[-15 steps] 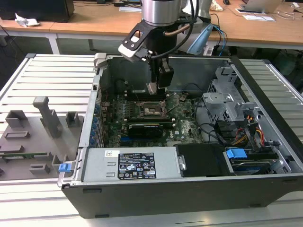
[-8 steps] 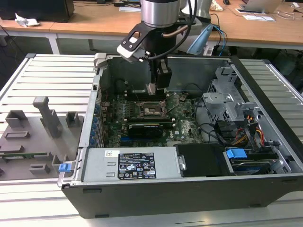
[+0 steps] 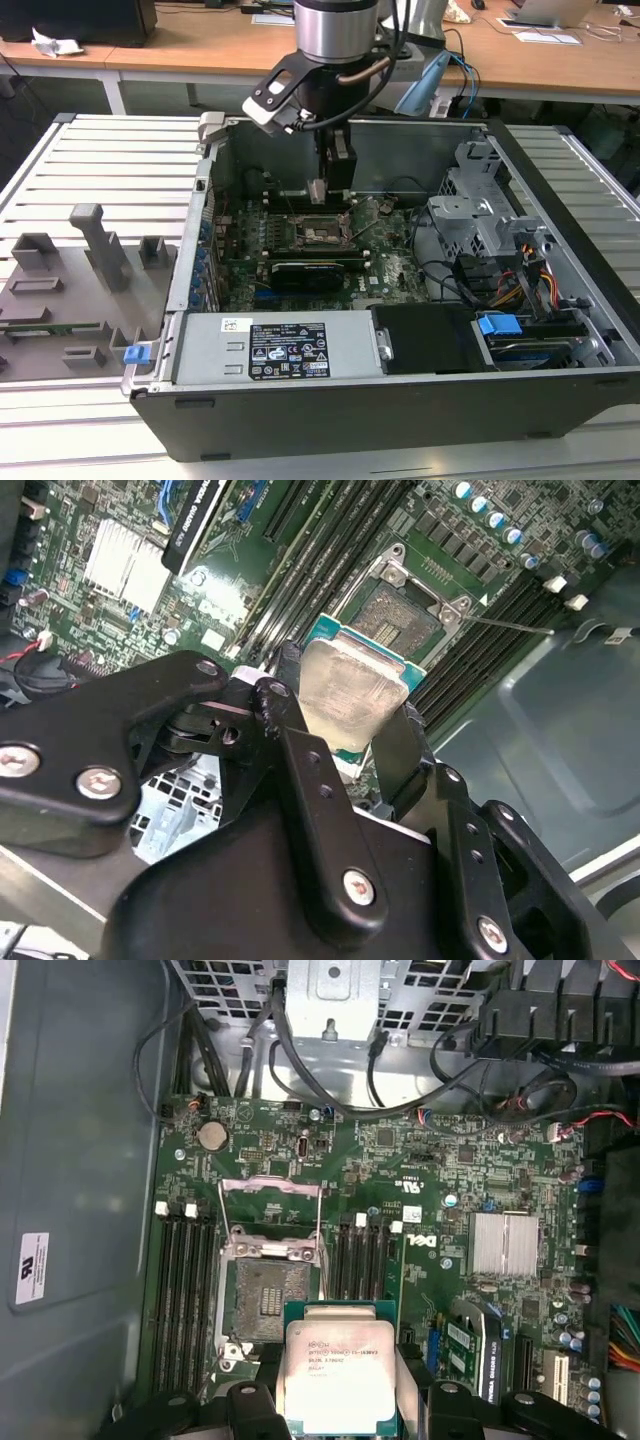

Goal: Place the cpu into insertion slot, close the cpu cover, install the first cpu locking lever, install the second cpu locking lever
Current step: 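Place the cpu into insertion slot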

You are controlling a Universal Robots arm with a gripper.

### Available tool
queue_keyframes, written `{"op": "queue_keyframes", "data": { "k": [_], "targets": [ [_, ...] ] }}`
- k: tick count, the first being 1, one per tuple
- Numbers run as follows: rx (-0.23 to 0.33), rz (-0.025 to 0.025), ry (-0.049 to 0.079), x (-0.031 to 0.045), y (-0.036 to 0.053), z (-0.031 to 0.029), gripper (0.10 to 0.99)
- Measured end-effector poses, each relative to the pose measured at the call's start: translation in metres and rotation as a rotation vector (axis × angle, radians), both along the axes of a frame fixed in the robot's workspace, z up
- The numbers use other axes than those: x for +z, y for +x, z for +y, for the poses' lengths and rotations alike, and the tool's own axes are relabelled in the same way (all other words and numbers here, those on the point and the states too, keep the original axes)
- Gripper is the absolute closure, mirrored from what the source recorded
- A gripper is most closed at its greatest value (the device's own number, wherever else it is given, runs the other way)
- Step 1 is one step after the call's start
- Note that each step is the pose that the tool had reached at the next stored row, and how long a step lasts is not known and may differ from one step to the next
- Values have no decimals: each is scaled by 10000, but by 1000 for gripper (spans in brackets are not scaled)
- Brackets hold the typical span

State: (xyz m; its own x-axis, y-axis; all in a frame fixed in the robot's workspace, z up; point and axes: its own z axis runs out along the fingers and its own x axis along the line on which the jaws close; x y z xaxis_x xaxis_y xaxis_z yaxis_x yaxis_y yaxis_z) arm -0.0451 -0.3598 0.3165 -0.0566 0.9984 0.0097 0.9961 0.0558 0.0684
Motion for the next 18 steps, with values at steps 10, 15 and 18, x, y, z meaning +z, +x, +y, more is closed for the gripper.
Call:
{"op": "queue_keyframes", "data": {
  "k": [10,15,18],
  "targets": [
    [-402,-2,5,-111,-3,0,557],
    [-401,-4,-12,-224,-3,0,557],
    [-403,-4,-13,-306,-3,16,557]
  ]
}}
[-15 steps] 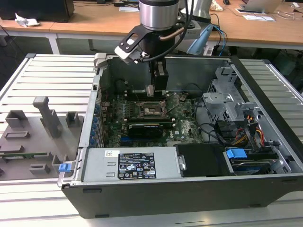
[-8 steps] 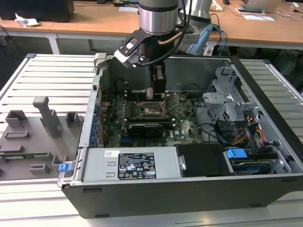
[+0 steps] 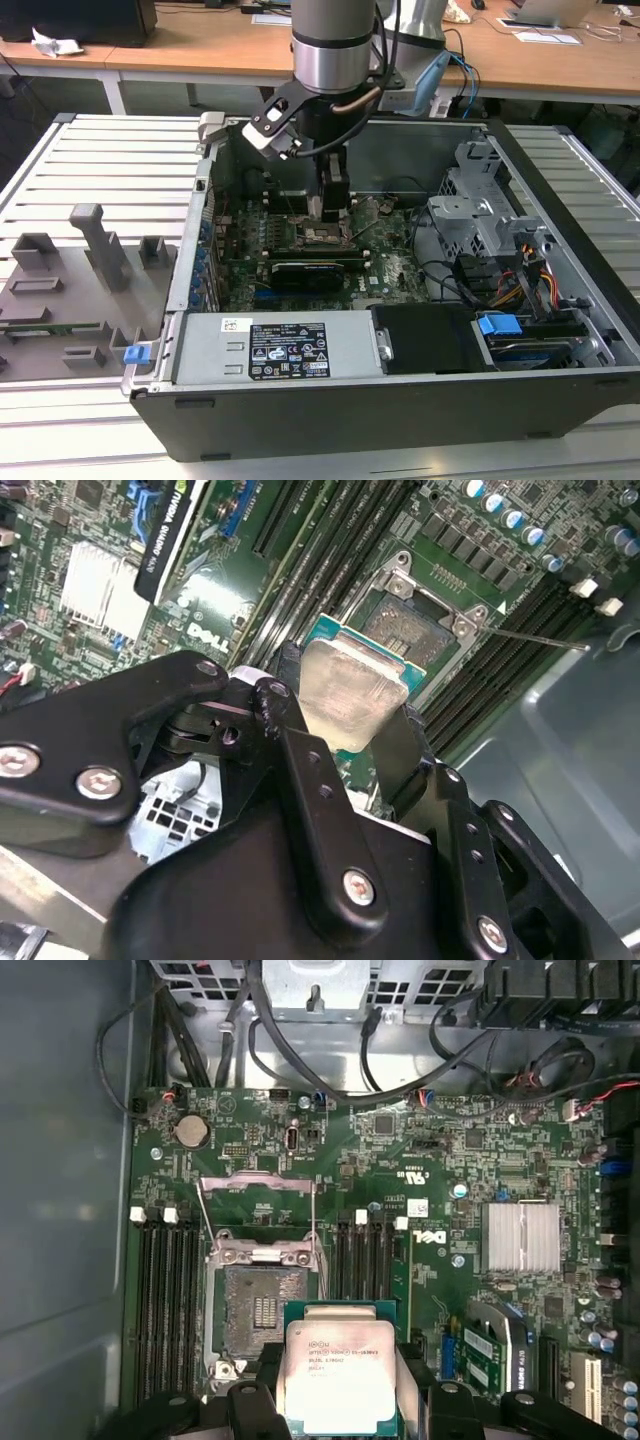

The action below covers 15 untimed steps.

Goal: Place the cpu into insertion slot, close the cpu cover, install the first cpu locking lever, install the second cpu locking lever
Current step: 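Place the cpu into insertion slot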

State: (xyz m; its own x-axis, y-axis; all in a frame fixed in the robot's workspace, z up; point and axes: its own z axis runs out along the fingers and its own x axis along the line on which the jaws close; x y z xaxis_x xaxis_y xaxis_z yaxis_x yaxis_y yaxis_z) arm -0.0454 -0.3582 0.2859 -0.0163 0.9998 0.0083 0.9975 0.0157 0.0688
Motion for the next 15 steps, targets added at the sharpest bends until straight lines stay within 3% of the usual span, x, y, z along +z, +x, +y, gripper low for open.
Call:
{"op": "queue_keyframes", "data": {
  "k": [4,15],
  "targets": [
    [2,0,1,-13,1,45,557],
    [1,0,-3,-58,0,53,557]
  ]
}}
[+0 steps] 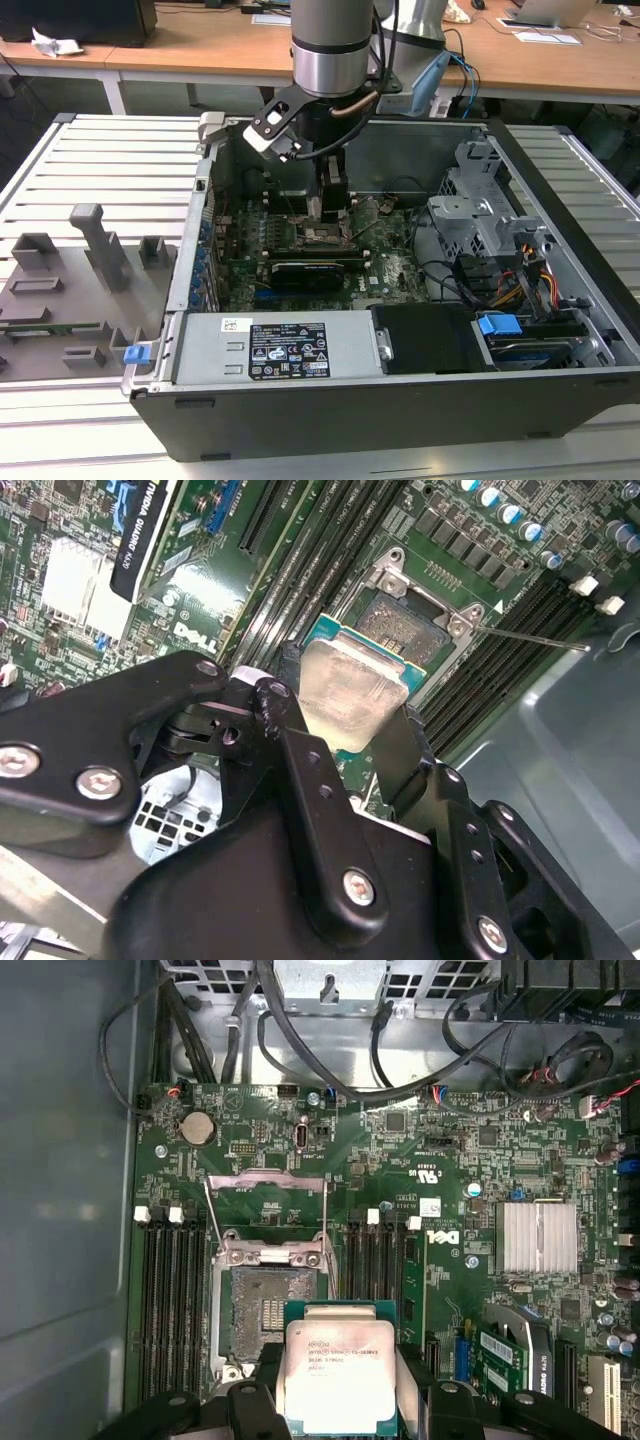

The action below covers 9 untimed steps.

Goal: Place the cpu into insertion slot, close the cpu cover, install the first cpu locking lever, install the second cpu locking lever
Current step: 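Place the cpu into insertion slot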

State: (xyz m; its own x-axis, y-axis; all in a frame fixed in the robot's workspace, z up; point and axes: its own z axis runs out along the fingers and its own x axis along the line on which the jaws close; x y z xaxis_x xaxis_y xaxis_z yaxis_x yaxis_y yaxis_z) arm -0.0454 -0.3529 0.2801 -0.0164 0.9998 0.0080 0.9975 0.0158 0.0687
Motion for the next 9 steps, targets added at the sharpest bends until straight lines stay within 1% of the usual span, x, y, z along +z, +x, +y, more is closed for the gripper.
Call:
{"op": "queue_keyframes", "data": {
  "k": [4,6,9],
  "targets": [
    [1,-5,0,-13,0,0,557],
    [0,-29,-14,-37,0,0,557],
    [-2,-32,-13,-102,0,3,557]
  ]
}}
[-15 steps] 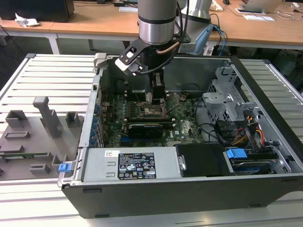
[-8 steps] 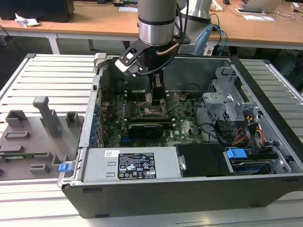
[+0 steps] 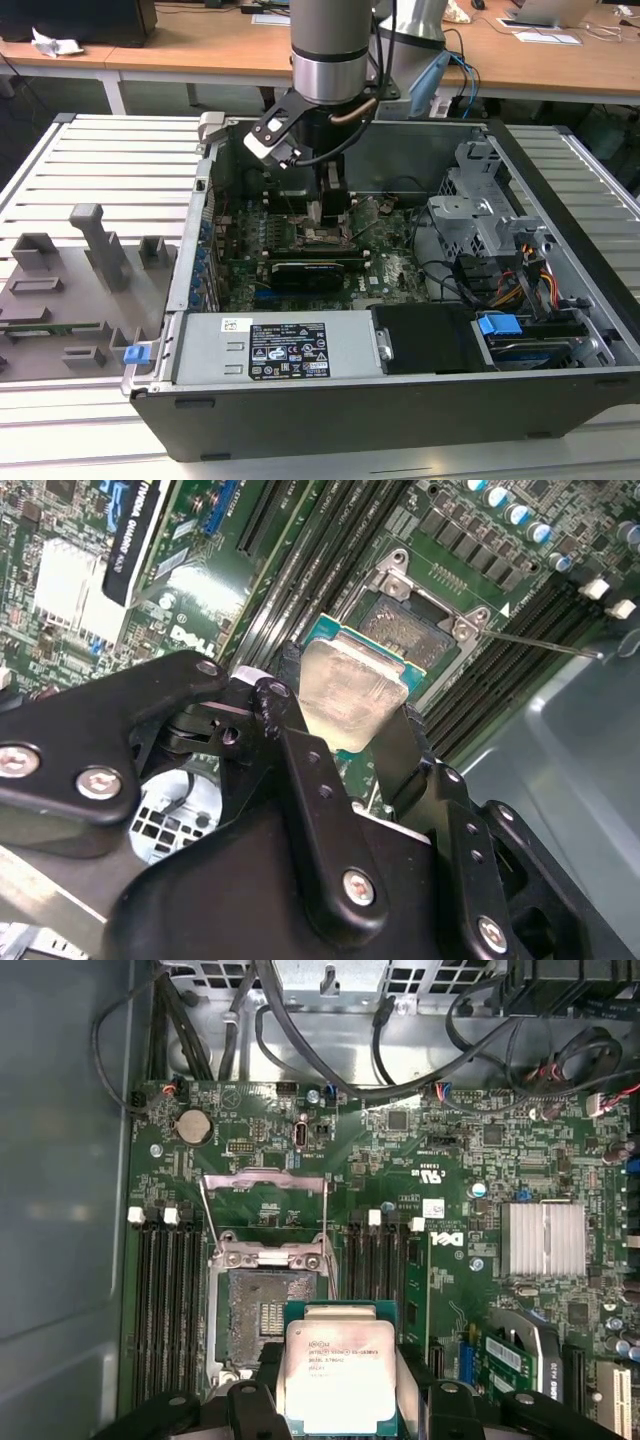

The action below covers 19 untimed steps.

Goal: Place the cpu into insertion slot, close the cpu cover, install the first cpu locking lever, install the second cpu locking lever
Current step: 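Place the cpu into insertion slot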

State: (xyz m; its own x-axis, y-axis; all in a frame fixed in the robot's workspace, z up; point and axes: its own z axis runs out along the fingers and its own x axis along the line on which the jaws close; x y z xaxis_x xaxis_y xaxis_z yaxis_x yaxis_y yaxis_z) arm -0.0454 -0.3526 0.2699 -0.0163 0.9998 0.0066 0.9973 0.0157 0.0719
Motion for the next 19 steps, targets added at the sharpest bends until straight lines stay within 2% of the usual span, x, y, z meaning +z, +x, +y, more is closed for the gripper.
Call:
{"op": "queue_keyframes", "data": {
  "k": [5,9,14,15,19],
  "targets": [
    [-315,0,1,-97,0,19,557],
    [-313,0,4,-160,1,34,557],
    [-234,-1,15,-196,0,44,557],
    [-202,-2,16,-203,0,53,557],
    [-48,-1,15,-250,0,150,557]
  ]
}}
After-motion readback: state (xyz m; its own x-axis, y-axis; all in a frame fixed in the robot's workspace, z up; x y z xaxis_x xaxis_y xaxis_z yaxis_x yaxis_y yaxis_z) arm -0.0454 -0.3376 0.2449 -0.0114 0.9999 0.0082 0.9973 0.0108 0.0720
